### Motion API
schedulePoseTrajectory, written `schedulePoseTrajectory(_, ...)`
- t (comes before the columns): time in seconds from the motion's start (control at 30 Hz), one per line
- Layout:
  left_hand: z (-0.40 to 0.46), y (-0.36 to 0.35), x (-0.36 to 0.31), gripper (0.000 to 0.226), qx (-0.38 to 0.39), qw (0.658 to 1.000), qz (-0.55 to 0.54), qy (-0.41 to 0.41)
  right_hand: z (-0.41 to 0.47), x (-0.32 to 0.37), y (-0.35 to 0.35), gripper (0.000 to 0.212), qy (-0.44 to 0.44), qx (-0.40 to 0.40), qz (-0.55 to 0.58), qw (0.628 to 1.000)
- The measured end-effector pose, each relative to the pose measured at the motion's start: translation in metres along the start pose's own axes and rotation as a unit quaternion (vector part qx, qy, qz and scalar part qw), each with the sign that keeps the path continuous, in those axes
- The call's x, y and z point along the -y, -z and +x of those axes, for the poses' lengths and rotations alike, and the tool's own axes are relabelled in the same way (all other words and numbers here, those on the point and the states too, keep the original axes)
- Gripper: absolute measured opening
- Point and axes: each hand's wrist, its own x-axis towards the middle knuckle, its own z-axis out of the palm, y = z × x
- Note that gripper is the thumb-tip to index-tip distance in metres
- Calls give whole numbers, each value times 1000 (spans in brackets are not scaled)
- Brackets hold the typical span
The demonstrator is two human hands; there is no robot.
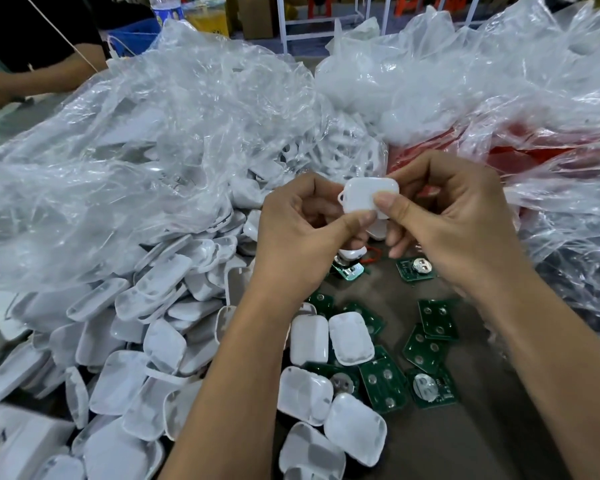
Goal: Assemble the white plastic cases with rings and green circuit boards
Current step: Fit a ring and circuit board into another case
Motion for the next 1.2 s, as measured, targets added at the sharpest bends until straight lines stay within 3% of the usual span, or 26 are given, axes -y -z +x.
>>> schedulePoseTrajectory(0.1,-2,-5,-2,10,16,998,-49,46,2,-3,-2,13,-102,2,128,987)
schedulePoseTrajectory(0.27,-1,-7,-4,26,13,993,-88,80,2,-1,-3,8,-107,13,144,984)
schedulePoseTrajectory(0.53,-1,-9,-7,38,-2,986,-125,113,1,1,-2,15,-86,13,102,991)
schedulePoseTrajectory(0.63,0,-8,-6,31,-21,986,-115,116,-1,0,-4,15,-65,55,24,996)
schedulePoseTrajectory(0.77,0,-8,-2,47,-56,994,-38,86,-4,-2,-5,24,-76,115,-31,990)
schedulePoseTrajectory(0.93,2,-8,-1,28,-82,991,-50,89,-3,-2,-9,37,-149,145,96,973)
schedulePoseTrajectory(1.2,1,-6,0,10,-51,993,-39,99,-3,-2,-9,29,-177,154,99,967)
